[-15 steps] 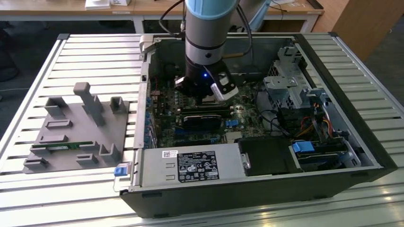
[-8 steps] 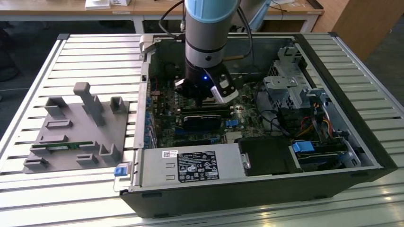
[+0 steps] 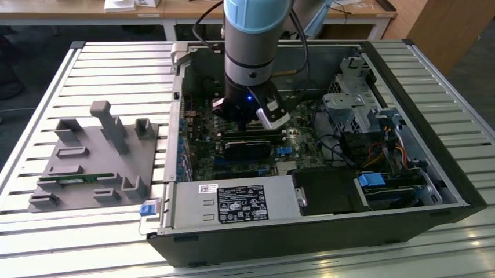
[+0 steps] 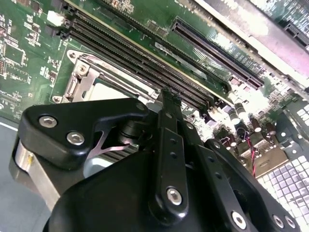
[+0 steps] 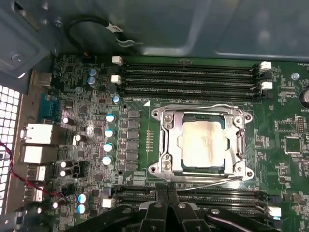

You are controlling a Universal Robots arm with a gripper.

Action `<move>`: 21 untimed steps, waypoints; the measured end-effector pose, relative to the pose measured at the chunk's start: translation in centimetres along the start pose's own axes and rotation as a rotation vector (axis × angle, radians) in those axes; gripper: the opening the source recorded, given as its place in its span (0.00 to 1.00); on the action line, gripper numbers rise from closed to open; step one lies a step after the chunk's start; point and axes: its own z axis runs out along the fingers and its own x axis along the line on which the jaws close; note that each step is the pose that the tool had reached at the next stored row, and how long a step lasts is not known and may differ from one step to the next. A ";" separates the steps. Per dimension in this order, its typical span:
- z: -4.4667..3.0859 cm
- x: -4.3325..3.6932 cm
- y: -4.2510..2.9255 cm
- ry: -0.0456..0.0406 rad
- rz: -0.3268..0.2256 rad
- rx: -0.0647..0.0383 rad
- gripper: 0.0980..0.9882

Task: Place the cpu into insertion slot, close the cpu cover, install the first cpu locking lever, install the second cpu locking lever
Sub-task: 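Install the second cpu locking lever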

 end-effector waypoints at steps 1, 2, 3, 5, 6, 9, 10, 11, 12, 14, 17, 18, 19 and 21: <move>0.06 0.03 -0.02 0.0000 0.000 -0.004 0.03; 0.13 0.06 -0.03 0.0000 0.000 -0.008 0.03; 0.19 0.08 -0.05 -0.0001 0.000 -0.012 0.03; 0.30 0.10 -0.14 -0.0003 0.000 -0.018 0.03; 0.33 0.12 -0.19 -0.0004 0.000 -0.020 0.03; 0.42 0.15 -0.36 -0.0007 0.001 -0.033 0.03; 0.47 0.19 -0.40 -0.0009 0.001 -0.039 0.03; 0.52 0.23 -0.43 -0.0009 0.001 -0.045 0.03; 0.59 0.26 -0.46 -0.0010 0.000 -0.049 0.03; 0.86 0.28 -0.51 -0.0011 0.000 -0.054 0.03; 1.24 0.29 -0.59 -0.0011 0.000 -0.057 0.03; 1.33 0.29 -0.61 -0.0011 0.000 -0.059 0.03; 1.39 0.31 -0.63 -0.0011 0.000 -0.062 0.03; 1.53 0.32 -0.65 -0.0013 0.000 -0.069 0.03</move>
